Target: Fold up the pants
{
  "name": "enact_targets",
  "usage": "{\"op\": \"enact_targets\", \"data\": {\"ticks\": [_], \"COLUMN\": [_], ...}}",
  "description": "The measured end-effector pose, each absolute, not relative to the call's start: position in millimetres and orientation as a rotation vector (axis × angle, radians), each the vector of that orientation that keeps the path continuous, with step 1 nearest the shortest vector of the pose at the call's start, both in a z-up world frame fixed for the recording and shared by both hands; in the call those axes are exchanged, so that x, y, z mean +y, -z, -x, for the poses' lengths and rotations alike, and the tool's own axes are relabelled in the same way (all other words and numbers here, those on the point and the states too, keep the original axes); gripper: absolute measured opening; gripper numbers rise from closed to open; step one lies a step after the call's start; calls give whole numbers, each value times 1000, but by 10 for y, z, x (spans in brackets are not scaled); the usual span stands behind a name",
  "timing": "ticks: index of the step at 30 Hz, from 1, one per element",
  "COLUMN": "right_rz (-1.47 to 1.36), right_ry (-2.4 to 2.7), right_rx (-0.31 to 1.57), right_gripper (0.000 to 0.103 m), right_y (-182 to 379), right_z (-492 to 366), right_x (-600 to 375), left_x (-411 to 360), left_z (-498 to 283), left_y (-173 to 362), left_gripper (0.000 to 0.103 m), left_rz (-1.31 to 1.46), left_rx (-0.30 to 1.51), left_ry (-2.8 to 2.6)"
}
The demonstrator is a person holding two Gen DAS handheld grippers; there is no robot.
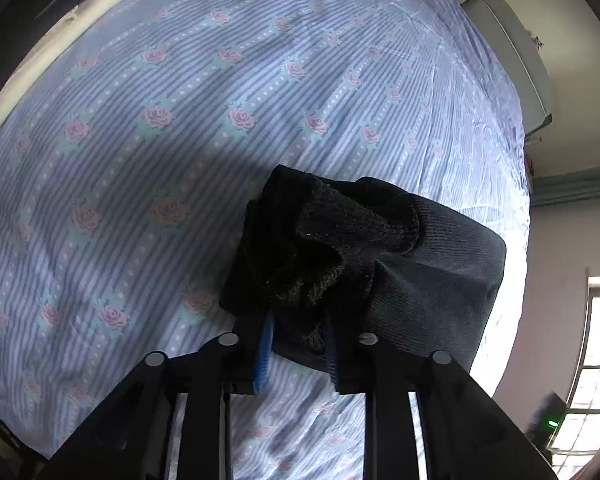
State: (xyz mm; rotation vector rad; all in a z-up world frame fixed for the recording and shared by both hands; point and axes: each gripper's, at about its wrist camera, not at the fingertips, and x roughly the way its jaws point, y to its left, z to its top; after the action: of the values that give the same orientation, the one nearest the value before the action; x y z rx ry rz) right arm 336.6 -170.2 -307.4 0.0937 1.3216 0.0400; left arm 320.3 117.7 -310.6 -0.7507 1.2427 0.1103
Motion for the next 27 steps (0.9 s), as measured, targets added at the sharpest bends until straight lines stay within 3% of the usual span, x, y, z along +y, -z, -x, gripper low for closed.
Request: {"op": "enact_targets", "data": {"ticks": [3, 9, 13, 21, 27], "right_rz": [-138, -137, -284, -373, -371], "right_ry": [-64, -175, -228, -218, -233], "right_rx": [1232, 1130, 1240, 1339, 1347], "right_gripper": [70, 70, 70, 70, 70], "right_y": [2799, 2690, 3048, 3474, 3613], "right_z": [-3263, -3777, -4230, -4266, -4295], "right_x": [-1762, -1467, -1457, -1539, -1560], "left_x": [1132, 1214, 1269, 1266, 1341], "left_z": [-3197, -3217, -3177, -3237, -3234], "left_y": [3062, 3099, 3131, 3248, 3456], "left_gripper": [42, 51, 60, 78, 80], "left_rz": [671, 702, 715, 718, 807], "left_rx": [1241, 1253, 1265, 1274, 1260], "left_ry": [-113, -104, -79, 0, 30]}}
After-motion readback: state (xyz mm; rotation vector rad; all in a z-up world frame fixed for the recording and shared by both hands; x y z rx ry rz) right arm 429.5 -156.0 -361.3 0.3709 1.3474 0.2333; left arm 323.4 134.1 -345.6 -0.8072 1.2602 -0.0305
